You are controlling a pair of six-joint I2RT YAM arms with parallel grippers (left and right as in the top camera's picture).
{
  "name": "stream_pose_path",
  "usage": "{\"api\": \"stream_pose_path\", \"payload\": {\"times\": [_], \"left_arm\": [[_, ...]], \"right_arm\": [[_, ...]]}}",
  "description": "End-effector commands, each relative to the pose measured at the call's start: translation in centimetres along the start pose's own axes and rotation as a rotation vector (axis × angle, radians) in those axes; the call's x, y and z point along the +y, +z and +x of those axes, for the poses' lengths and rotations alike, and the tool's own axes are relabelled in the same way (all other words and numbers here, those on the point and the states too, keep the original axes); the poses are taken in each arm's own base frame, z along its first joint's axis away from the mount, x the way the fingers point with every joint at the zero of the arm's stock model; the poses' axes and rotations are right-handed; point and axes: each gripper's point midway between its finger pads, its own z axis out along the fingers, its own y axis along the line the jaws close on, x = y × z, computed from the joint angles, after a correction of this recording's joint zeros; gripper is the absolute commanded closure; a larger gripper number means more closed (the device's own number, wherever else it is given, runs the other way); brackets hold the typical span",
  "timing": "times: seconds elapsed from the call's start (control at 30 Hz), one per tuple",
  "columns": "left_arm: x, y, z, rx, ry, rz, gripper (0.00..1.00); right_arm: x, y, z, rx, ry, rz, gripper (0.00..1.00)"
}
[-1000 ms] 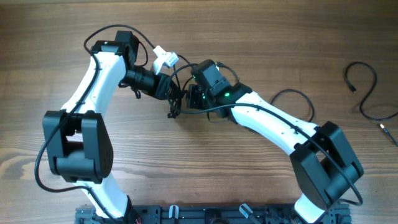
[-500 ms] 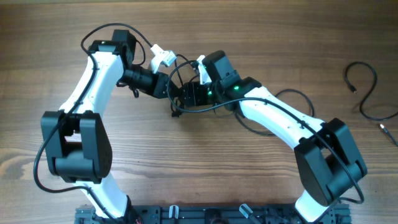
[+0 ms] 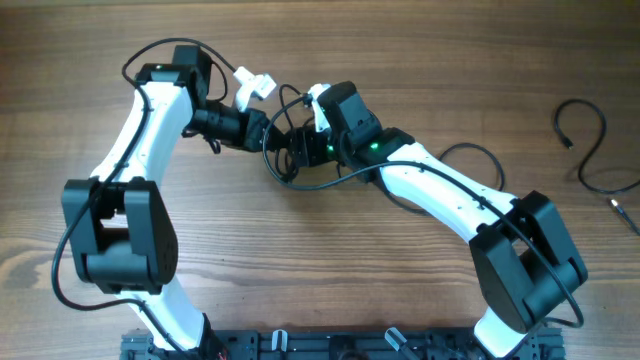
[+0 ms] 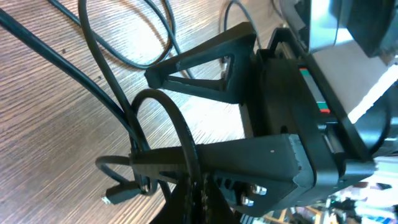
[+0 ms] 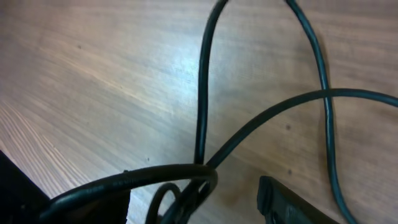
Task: Untangle cables
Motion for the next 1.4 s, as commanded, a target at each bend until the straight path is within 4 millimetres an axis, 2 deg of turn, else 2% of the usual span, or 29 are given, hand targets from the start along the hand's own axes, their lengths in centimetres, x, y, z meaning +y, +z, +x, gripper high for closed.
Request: {"api": "stream_pose_path", "payload": {"times": [0.0, 0.07, 0.2, 0.37, 0.6, 0.8, 1.0, 1.13, 1.23, 1.27, 1.37], "left_arm": [[-2.6, 0.3, 0.1, -0.007, -0.035, 0.114, 0.96], [-2.5, 0.1, 0.1, -0.011, -0.044, 0.113, 0.96], [-2.5, -0.1, 0.0, -0.017, -0.049, 0.119, 0.96], [-2.5, -0.1, 0.0, -0.018, -0.05, 0.122, 0.96], [-2.3, -0.1, 0.1, -0.013, -0.042, 0.109, 0.96], [0.7, 0.0, 0.3, 0.018, 0.01, -0.057, 0.96], [2.2, -0.1, 0.0, 0.02, 0.007, -0.139, 0.96], [4.5, -0.6, -0.4, 0.006, -0.102, -0.264, 0.96], [6.6, -1.3, -0.5, -0.012, -0.205, -0.394, 0.96], [7.2, -1.5, -0.5, -0.017, -0.232, -0.427, 0.96], [7.5, -1.7, -0.4, -0.016, -0.245, -0.448, 0.96]], "right_arm": [[-0.8, 0.3, -2.6, -0.105, 0.001, 0.059, 0.39], [-2.8, -0.1, -3.5, -0.166, 0.081, 0.174, 0.46], [-4.4, -0.5, -4.2, -0.225, 0.154, 0.26, 0.61], [-4.6, -0.8, -5.3, -0.277, 0.154, 0.275, 0.61], [-6.5, -0.9, -5.8, -0.331, 0.162, 0.374, 0.61], [-7.9, -0.1, -4.1, -0.275, 0.204, 0.41, 0.62], [-8.7, 1.1, 1.0, -0.077, 0.276, 0.43, 0.61], [-8.6, 1.4, 2.9, 0.009, 0.285, 0.418, 0.6], [-8.5, 1.4, 3.2, 0.023, 0.289, 0.412, 0.6], [-8.4, 1.4, 3.2, 0.025, 0.29, 0.407, 0.57], [-8.3, 1.5, 3.0, 0.011, 0.305, 0.401, 0.54]]}}
